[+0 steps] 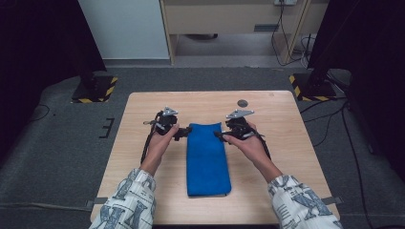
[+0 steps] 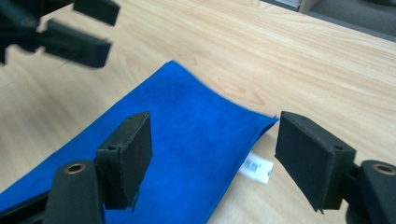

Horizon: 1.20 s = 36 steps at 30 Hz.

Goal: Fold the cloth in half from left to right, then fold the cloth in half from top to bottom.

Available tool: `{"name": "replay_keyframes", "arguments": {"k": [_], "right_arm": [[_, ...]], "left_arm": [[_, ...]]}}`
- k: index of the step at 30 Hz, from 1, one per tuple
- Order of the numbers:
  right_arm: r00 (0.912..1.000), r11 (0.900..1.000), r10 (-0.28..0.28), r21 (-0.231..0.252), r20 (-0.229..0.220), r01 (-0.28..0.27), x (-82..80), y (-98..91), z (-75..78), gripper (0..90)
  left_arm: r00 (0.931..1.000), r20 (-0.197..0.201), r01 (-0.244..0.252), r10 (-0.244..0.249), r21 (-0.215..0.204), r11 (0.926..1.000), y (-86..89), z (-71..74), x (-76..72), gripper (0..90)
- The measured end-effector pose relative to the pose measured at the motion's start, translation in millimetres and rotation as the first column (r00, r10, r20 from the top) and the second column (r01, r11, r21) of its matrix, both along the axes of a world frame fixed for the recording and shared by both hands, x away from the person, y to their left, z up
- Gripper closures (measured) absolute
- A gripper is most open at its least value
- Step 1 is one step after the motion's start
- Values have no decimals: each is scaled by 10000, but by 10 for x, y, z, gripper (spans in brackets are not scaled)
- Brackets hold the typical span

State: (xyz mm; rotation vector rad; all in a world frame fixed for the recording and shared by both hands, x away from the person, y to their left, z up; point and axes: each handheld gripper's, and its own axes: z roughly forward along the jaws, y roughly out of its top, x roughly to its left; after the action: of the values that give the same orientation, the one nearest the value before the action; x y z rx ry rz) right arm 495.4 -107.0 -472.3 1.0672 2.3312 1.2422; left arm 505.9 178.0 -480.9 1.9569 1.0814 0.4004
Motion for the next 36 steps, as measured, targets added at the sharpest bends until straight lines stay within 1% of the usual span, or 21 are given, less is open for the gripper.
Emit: {"name": "replay_keyframes", "arguments": {"k": [2,3,5,7,10,13,15,17,18,20,22,26,28,31,32,36], "right_arm": [[9999,9999,-134,8,-22,134,73,16,-5,297],[9998,9998,-195,47,-92,196,129,23,-14,305],[9995,9994,-311,127,-74,312,218,32,-42,332],[9989,9990,-438,42,-162,439,302,39,-89,359],[9977,9982,-597,-25,-310,597,393,41,-151,392],[9961,9973,-724,-130,-500,719,477,44,-202,430],[9957,9971,-752,-127,-531,747,503,54,-212,457],[9952,9970,-773,-92,-605,769,523,68,-211,469],[9950,9966,-828,-69,-567,825,531,71,-213,476],[9935,9954,-960,-32,-613,959,558,72,-211,499],[9926,9945,-1043,-108,-626,1038,590,83,-219,526],[9908,9934,-1143,-190,-731,1132,648,108,-271,555],[9880,9925,-1219,-168,-953,1208,681,122,-310,555],[9854,9915,-1294,-265,-1102,1273,719,129,-364,537],[9836,9911,-1324,-302,-1223,1296,728,131,-385,535],[9805,9917,-1272,-389,-1499,1227,751,121,-453,538]], "left_arm": [[9999,73,-98,98,3,10000,8,0,7,160],[9999,29,-139,139,-30,9999,11,-2,11,161],[9999,-26,-147,147,20,9999,3,-19,17,166],[9998,-152,-162,163,55,9999,-6,-40,23,169],[9991,-343,-268,267,-15,9996,-20,-68,35,169],[9985,-461,-305,307,36,9995,-15,-83,42,169],[9982,-520,-286,287,30,9996,-11,-87,36,171],[9981,-544,-307,302,-73,9995,0,-98,16,182],[9979,-571,-317,312,-85,9995,4,-104,5,182],[9978,-597,-299,299,6,9996,8,-112,-17,181],[9980,-553,-312,313,21,9995,17,-119,-41,181],[9978,-592,-309,301,-127,9994,43,-151,-80,181],[9974,-647,-320,313,-96,9994,57,-170,-87,182],[9973,-646,-346,338,-108,9993,85,-177,-94,186],[9974,-642,-329,320,-123,9994,91,-176,-97,186],[9975,-641,-295,286,-136,9995,98,-176,-99,187]]}}
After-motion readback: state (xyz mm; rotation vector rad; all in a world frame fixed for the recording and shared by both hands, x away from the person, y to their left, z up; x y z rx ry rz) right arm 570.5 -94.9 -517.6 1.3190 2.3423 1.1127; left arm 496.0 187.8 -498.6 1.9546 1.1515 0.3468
